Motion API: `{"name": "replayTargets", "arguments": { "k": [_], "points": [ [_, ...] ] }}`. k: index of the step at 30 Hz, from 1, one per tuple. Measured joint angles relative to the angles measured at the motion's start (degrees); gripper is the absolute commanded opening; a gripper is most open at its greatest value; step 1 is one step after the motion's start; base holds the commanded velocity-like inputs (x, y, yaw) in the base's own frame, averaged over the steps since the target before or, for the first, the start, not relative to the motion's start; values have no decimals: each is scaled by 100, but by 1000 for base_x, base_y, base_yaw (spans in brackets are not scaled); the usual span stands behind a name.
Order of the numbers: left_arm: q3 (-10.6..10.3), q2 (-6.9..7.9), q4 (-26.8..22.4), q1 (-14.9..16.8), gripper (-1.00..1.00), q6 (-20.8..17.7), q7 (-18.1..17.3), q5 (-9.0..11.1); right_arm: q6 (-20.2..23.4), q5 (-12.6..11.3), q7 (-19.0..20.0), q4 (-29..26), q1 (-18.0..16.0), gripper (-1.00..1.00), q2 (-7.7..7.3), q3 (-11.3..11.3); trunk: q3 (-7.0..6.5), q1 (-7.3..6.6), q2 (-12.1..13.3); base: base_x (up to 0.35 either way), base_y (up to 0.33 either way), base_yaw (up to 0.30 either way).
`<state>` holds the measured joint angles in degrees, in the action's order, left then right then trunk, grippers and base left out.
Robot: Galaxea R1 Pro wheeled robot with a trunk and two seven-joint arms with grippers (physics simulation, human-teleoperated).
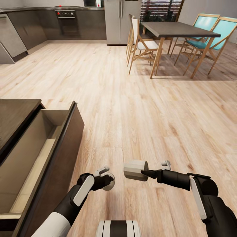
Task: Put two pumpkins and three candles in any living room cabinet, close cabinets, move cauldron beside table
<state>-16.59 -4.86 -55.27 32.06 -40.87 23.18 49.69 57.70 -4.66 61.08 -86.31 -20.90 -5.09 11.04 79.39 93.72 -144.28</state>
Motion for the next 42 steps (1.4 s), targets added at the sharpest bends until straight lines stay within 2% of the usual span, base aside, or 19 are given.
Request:
{"name": "replayTargets", "arguments": {
  "k": [21,26,31,34,42],
  "points": [
    [23,3,-39,0,-100,-27,0,2,-25,26,-25,123,0,-100,0,73,-466,-54,28,0,0,0],
    [41,113,-230,-7,-100,-27,1,3,-25,26,-25,123,0,-100,0,86,-577,-67,35,0,0,0],
    [32,142,-287,-9,-100,-27,0,16,-33,28,-50,125,0,-100,0,104,-687,-80,42,0,0,0],
    [31,148,-293,-12,-100,-28,0,11,-53,70,-408,121,0,-100,5,106,-754,-88,46,0,0,0],
    [31,151,-295,-13,-100,-28,0,2,7,174,-2563,83,1,-100,40,82,-931,-108,57,0,0,0]
  ]
}}
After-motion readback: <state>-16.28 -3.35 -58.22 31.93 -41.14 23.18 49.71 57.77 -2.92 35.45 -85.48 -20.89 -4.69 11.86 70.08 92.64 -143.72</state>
